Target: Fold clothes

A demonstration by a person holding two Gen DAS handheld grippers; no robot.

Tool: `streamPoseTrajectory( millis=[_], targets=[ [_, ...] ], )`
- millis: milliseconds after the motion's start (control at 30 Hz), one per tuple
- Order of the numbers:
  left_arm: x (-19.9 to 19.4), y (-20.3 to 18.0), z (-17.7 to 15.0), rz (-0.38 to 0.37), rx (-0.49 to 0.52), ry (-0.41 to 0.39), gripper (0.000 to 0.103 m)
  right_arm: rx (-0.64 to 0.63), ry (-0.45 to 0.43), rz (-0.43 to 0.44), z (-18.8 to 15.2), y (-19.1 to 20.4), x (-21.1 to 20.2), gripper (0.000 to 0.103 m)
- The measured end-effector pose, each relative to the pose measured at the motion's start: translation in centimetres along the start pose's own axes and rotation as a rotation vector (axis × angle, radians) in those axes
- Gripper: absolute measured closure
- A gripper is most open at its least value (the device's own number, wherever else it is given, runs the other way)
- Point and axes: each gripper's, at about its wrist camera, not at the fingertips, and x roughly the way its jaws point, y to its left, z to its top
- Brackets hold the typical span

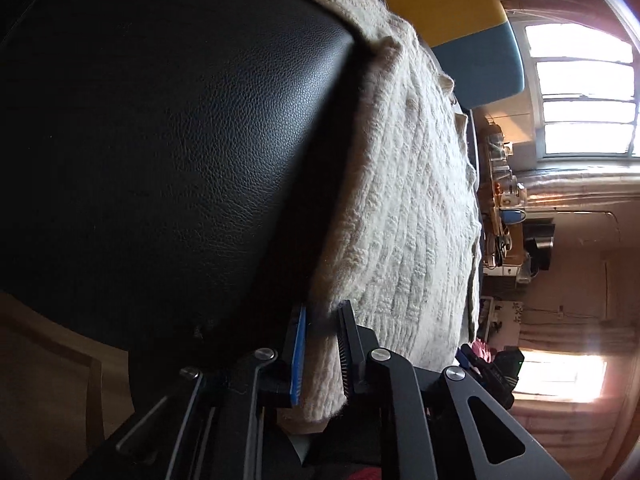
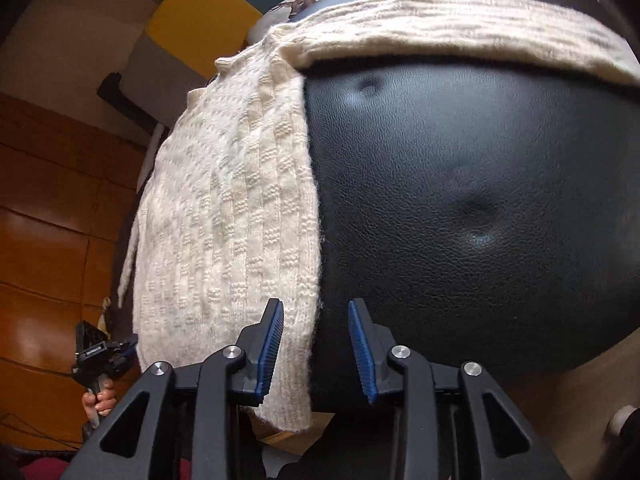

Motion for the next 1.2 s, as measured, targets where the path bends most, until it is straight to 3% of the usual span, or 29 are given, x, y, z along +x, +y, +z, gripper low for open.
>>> streamPoseTrajectory(
  millis=[33, 133, 200, 267, 300, 333, 367, 400, 433, 533, 600, 633, 700, 800, 900, 967, 1067, 1200],
  targets=[
    [0.0, -0.3, 0.0, 0.000, 0.017, -0.011, 0.079, 0.009, 0.000, 0.054, 0.2, -0.1, 0.5, 0.068],
    [0.3, -1.5, 0.1, 0.000, 0.071, -0.037, 0.058, 0.037, -0.001, 0.218, 0.7, -0.4, 2.0, 0.052],
    [0.6, -2.4, 0.1, 0.006, 0.108, -0.047, 0.050, 0.018, -0.001, 0.264, 0.9, 0.3, 3.0, 0.052],
    [1.0, -3.4, 0.4, 0.046, 0.161, -0.037, 0.056, -0.031, 0.011, 0.220, 1.0, 1.7, 3.7, 0.052],
    [1.2, -3.8, 0.6, 0.044, 0.179, -0.017, 0.067, -0.063, 0.029, 0.169, 1.0, 2.6, 3.8, 0.052],
    [1.4, -4.2, 0.7, 0.035, 0.189, 0.005, 0.093, -0.095, 0.048, 0.118, 1.1, 3.5, 3.9, 0.057],
    [1.6, -4.6, 0.8, 0.013, 0.186, 0.023, 0.095, -0.128, 0.066, 0.067, 1.1, 4.3, 4.1, 0.080],
    [1.3, -5.1, 0.9, -0.003, 0.191, 0.023, 0.095, -0.162, 0.080, 0.019, 1.2, 5.3, 4.0, 0.092],
    [0.9, -5.7, 1.0, -0.031, 0.194, 0.021, 0.096, -0.216, 0.056, 0.005, 1.1, 6.9, 3.0, 0.094],
    [-2.0, -7.5, 1.2, -0.194, 0.191, -0.002, 0.096, -0.353, -0.021, -0.017, 1.1, 11.3, -0.4, 0.096],
    [-3.4, -7.9, 1.3, -0.236, 0.197, -0.016, 0.096, -0.414, -0.073, -0.011, 1.4, 13.5, -2.7, 0.096],
    [-3.7, -7.8, 1.4, -0.240, 0.195, -0.015, 0.096, -0.413, -0.055, -0.059, 1.7, 13.1, -2.3, 0.096],
    [-2.9, -6.6, 1.7, -0.197, 0.175, 0.010, 0.096, -0.397, 0.000, -0.158, 1.9, 11.8, -0.8, 0.096],
    [-0.3, -3.6, 1.8, -0.033, 0.108, 0.092, 0.096, -0.357, 0.069, -0.287, 1.5, 8.5, 1.2, 0.096],
    [0.6, -0.5, 1.4, 0.032, 0.033, 0.098, 0.093, -0.340, 0.056, -0.424, 1.4, 6.9, 2.1, 0.092],
    [-0.8, -0.1, 1.5, 0.022, 0.030, 0.056, 0.085, -0.342, 0.024, -0.498, 1.8, 6.9, 1.7, 0.084],
    [-2.9, -1.0, 1.7, 0.059, 0.084, -0.026, 0.078, -0.350, -0.052, -0.376, 2.2, 8.7, 0.4, 0.076],
    [-3.6, -5.0, 2.3, 0.029, 0.207, -0.140, 0.076, -0.442, -0.049, -0.278, 3.1, 13.1, 3.7, 0.071]
  ],
)
